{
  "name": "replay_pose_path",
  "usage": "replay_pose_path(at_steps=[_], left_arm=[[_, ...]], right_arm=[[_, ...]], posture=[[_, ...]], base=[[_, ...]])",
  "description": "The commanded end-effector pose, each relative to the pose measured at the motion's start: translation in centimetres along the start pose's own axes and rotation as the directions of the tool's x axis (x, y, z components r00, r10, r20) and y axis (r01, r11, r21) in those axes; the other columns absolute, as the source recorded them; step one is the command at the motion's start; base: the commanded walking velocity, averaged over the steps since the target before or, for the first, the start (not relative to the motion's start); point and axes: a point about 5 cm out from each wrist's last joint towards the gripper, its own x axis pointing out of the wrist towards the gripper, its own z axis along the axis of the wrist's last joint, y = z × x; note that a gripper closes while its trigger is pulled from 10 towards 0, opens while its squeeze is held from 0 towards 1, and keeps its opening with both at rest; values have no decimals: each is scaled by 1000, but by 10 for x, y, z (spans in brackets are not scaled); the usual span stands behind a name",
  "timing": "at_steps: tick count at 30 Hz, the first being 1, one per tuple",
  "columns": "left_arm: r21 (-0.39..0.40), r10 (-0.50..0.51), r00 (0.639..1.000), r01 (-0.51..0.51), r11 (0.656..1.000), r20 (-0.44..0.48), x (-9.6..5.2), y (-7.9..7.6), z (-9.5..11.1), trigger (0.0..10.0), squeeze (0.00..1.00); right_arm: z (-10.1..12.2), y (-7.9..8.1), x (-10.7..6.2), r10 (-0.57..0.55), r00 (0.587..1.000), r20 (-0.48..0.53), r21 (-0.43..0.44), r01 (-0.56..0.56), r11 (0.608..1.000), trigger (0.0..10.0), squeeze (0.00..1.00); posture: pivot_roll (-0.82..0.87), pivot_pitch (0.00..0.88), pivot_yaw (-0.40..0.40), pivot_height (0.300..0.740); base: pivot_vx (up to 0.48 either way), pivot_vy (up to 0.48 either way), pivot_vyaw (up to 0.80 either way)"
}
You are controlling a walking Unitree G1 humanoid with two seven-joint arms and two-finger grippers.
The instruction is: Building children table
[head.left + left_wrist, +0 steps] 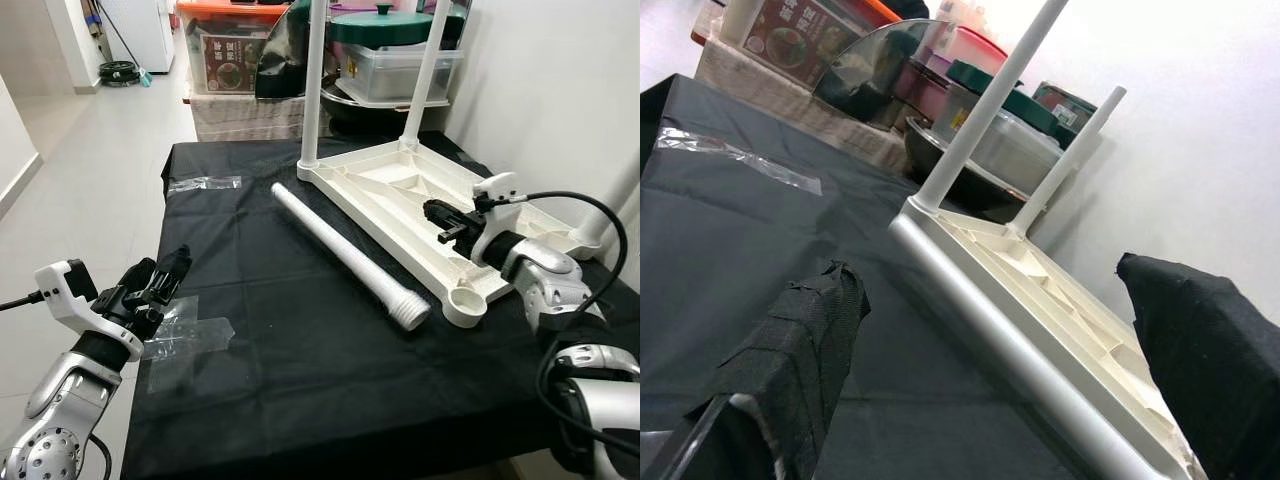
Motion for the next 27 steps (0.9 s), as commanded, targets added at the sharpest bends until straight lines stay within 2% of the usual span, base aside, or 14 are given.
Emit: replay_pose_path(at_steps=[1,2,4,5,6,9,10,12,14,16,21,23,24,27], left_arm=[[22,21,1000,-20,1000,-4,3,1,-3,10000,0],[36,30,999,-30,999,-11,3,2,-5,10000,0],[45,37,999,-36,998,-15,2,3,-6,10000,0],[46,44,999,-43,998,-19,2,4,-6,10000,0],[46,44,999,-43,998,-19,2,4,-6,10000,0],[68,74,996,-71,995,-41,1,9,-8,10000,0],[68,74,996,-71,995,-41,1,9,-8,10000,0],[78,85,995,-80,994,-52,1,11,-8,10000,0],[154,168,977,-147,977,-131,1,23,-19,10000,0],[228,290,931,-240,944,-224,-3,38,-37,10000,0],[226,312,921,-261,938,-233,-5,39,-43,10000,0],[241,321,918,-266,933,-231,-6,40,-43,10000,0],[241,321,918,-266,933,-231,-6,40,-43,10000,0],[247,329,917,-273,930,-224,-8,42,-42,10000,0]], right_arm=[[-12,19,8,-1,999,-40,-52,-1,999,8510,0],[-16,28,12,1,999,-52,-36,-3,999,10000,0],[-18,33,14,0,998,-60,-22,-1,1000,10000,0],[-19,42,18,6,999,-39,-5,-6,1000,10000,980],[-19,42,18,6,999,-39,-5,-6,1000,10000,980],[-22,87,27,139,990,-20,80,-137,987,10000,1000],[-22,87,27,139,990,-20,80,-137,987,10000,1000],[-23,97,29,176,984,-27,89,-173,981,10000,1000],[-26,117,32,235,969,-76,82,-229,970,10000,1000],[-29,135,36,282,951,-128,60,-276,959,10000,1000],[-33,146,40,266,946,-187,-3,-271,963,10000,1000],[-47,147,44,183,940,-288,-74,-212,974,10000,1000],[-47,147,44,183,940,-288,-74,-212,974,10000,1000],[-58,153,46,136,917,-374,-58,-170,984,10000,1000]], posture=[[59,0,-65,740],[59,0,-64,740],[59,0,-64,740],[62,0,-63,740],[62,0,-63,740],[60,0,-61,740],[60,0,-61,740],[60,0,-61,740],[58,0,-61,740],[56,0,-72,740],[54,0,-75,740],[59,0,-86,740],[59,0,-86,740],[59,0,-86,740]], base=[[0,0,0],[0,0,0],[0,0,0],[0,0,0],[0,0,0],[0,0,0],[0,0,0],[0,0,0],[0,0,0],[0,0,0],[0,0,0],[0,0,0],[0,0,0],[0,0,0]])
